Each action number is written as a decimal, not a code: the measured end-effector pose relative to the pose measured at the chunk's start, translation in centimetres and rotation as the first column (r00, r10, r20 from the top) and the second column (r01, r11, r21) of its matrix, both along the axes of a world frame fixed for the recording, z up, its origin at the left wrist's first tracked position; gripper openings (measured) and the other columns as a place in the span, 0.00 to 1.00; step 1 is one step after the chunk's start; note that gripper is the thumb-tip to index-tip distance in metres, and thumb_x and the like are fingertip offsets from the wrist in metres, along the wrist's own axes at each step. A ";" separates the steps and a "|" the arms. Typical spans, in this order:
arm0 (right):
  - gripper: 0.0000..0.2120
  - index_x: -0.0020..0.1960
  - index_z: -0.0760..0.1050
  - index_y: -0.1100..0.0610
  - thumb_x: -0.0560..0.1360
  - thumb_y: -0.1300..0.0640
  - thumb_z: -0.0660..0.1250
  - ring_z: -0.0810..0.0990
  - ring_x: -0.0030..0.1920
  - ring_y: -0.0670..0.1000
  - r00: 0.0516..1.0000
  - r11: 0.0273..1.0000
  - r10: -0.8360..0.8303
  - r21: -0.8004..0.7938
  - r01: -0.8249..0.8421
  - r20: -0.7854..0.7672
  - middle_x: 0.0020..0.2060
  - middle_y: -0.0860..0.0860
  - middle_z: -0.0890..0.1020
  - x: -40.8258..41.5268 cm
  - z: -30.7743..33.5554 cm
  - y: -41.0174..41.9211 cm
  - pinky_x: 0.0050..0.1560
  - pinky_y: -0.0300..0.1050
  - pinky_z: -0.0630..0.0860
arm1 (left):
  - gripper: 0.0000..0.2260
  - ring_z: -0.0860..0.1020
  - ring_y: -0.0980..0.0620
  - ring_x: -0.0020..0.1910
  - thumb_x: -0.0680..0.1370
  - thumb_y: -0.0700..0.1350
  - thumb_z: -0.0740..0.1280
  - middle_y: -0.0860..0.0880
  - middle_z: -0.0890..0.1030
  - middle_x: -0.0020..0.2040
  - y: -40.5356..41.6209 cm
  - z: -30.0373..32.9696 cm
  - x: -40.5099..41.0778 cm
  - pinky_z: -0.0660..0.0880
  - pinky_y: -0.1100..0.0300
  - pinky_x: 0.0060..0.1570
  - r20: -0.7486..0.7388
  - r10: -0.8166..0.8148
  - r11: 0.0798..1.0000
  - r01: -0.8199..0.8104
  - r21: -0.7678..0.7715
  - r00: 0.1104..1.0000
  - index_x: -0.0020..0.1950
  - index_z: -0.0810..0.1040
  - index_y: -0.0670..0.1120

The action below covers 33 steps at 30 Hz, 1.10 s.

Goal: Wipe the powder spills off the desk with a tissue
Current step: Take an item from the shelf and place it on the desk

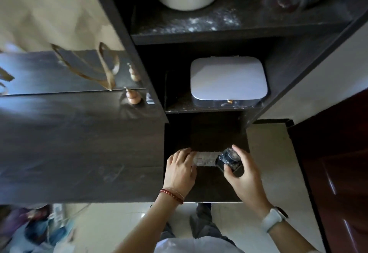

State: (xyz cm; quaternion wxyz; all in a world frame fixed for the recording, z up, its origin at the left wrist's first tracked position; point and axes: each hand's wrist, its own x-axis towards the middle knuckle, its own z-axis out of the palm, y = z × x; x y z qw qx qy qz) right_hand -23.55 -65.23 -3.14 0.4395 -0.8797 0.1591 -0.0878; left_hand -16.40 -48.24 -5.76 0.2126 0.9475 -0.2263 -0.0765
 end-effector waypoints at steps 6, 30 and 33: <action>0.27 0.62 0.72 0.62 0.64 0.70 0.73 0.78 0.56 0.56 0.976 0.984 0.174 0.010 -0.177 0.133 0.56 0.57 0.78 3.5 3.2 8.1 0.59 0.50 0.74 | 0.14 0.72 0.46 0.62 0.74 0.43 0.64 0.47 0.76 0.62 10.1 4.3 0.9 0.65 0.52 0.63 0.034 0.282 0.959 -0.281 -0.024 0.959 0.60 0.76 0.46; 0.25 0.63 0.71 0.60 0.67 0.66 0.71 0.75 0.56 0.51 0.712 0.730 0.682 -0.095 -0.677 0.170 0.55 0.47 0.74 21.7 7.6 59.6 0.60 0.34 0.65 | 0.17 0.67 0.46 0.65 0.77 0.47 0.60 0.48 0.71 0.66 62.8 8.9 9.8 0.67 0.49 0.60 0.028 0.767 0.640 -0.768 0.022 0.641 0.65 0.69 0.48; 0.26 0.65 0.70 0.60 0.67 0.65 0.71 0.75 0.58 0.53 0.722 0.733 0.680 -0.084 -0.675 0.127 0.57 0.53 0.76 26.4 6.2 63.1 0.61 0.35 0.65 | 0.19 0.64 0.46 0.68 0.77 0.48 0.59 0.48 0.67 0.69 65.5 7.2 13.4 0.66 0.49 0.62 -0.035 0.755 0.655 -0.752 0.078 0.654 0.68 0.66 0.49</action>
